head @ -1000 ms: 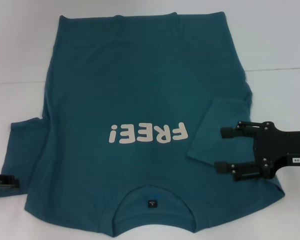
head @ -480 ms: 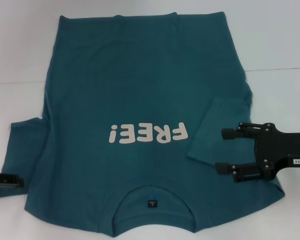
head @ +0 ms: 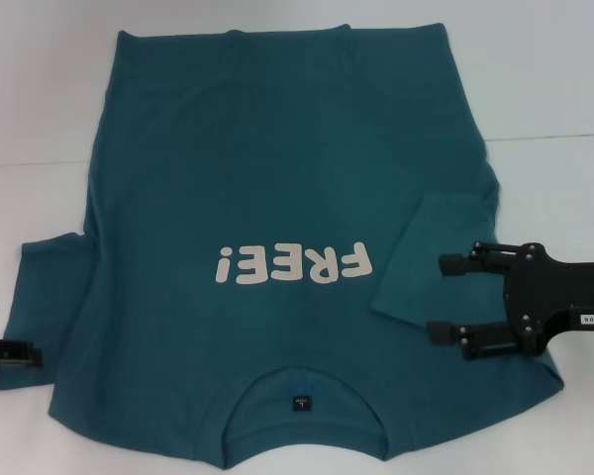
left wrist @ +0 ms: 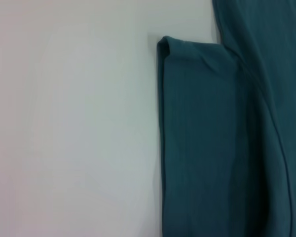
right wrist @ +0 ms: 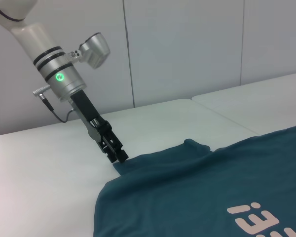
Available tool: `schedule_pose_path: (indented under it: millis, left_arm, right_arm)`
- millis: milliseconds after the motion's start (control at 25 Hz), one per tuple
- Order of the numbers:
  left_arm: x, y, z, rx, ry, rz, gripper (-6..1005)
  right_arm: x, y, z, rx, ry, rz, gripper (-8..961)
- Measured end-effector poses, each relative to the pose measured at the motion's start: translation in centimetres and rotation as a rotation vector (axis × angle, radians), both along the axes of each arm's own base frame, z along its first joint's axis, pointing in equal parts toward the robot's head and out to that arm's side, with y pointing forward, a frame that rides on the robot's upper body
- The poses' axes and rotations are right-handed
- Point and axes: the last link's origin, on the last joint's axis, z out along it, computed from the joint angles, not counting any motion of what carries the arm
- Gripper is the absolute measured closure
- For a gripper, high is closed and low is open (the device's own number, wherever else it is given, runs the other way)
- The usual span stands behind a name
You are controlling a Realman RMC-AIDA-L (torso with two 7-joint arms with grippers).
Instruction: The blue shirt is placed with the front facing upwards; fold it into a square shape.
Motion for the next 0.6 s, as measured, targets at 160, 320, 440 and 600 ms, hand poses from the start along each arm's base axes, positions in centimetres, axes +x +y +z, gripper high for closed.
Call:
schedule_pose_path:
  millis: [160, 320, 440, 600]
  left_arm:
    - [-0.07, -0.03, 0.01, -0.002, 0.004, 0.002, 171]
    - [-0.19, -0.07, 0.04, -0.003, 0.013, 0.004, 171]
    - [-0.21, -0.01, 0.06, 0.0, 0.016, 0.004, 172]
    - [-0.03, 0.18, -0.03, -0.002, 0.014, -0.001, 173]
  right_arm:
    - [0.01, 0.0, 0.0, 0.0, 0.0, 0.0, 26]
    - [0.02, 0.0, 0.02, 0.0, -0.001, 0.0, 26]
    - [0.02, 0.01, 0.03, 0.0, -0.002, 0.0, 26]
    - [0.05, -0.01, 0.05, 0.0, -0.002, 0.0, 26]
